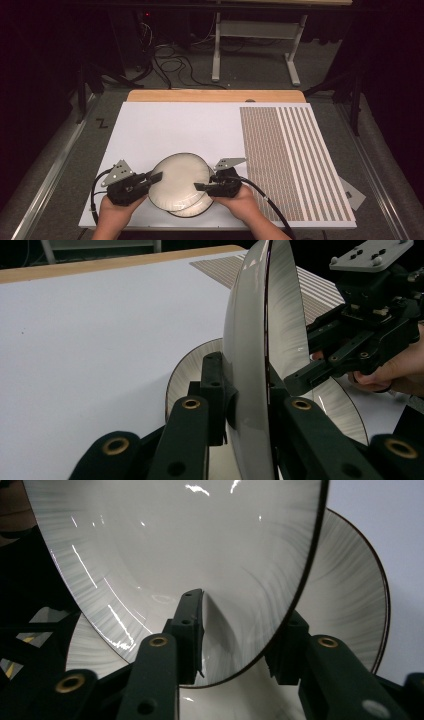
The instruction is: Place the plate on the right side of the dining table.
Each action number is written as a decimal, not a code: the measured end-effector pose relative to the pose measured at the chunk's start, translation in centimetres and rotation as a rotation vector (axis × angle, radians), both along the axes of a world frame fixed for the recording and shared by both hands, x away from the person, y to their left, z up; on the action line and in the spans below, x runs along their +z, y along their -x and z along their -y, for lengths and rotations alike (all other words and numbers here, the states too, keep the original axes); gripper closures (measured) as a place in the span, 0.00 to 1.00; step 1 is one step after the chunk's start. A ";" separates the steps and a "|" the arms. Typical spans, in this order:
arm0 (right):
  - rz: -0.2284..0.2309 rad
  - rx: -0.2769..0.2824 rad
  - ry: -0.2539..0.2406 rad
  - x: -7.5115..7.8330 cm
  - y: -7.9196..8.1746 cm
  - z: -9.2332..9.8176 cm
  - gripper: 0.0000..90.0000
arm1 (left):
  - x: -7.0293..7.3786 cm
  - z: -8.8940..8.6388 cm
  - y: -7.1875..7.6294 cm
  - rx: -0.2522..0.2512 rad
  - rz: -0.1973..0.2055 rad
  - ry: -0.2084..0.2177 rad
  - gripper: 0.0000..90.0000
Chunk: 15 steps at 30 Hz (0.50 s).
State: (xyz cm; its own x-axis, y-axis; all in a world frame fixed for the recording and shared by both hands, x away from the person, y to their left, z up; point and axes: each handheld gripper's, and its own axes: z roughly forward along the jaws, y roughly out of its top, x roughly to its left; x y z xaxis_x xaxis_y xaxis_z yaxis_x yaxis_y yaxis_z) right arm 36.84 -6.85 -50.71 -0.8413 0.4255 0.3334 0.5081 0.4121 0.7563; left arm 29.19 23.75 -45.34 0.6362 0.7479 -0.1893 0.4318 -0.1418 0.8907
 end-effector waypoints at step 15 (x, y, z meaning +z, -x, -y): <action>-0.046 -0.012 -0.112 2.2 0.3 1.6 0.93 | 0.7 -0.5 0.5 -0.017 0.021 0.065 0.89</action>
State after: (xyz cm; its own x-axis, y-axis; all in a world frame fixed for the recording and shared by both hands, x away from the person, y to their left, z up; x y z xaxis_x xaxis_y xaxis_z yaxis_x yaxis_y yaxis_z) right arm 36.52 -8.42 -48.54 -0.8190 0.3934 0.4177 0.5480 0.3203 0.7727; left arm 28.66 24.28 -44.67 0.6530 0.7235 -0.2241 0.4113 -0.0902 0.9070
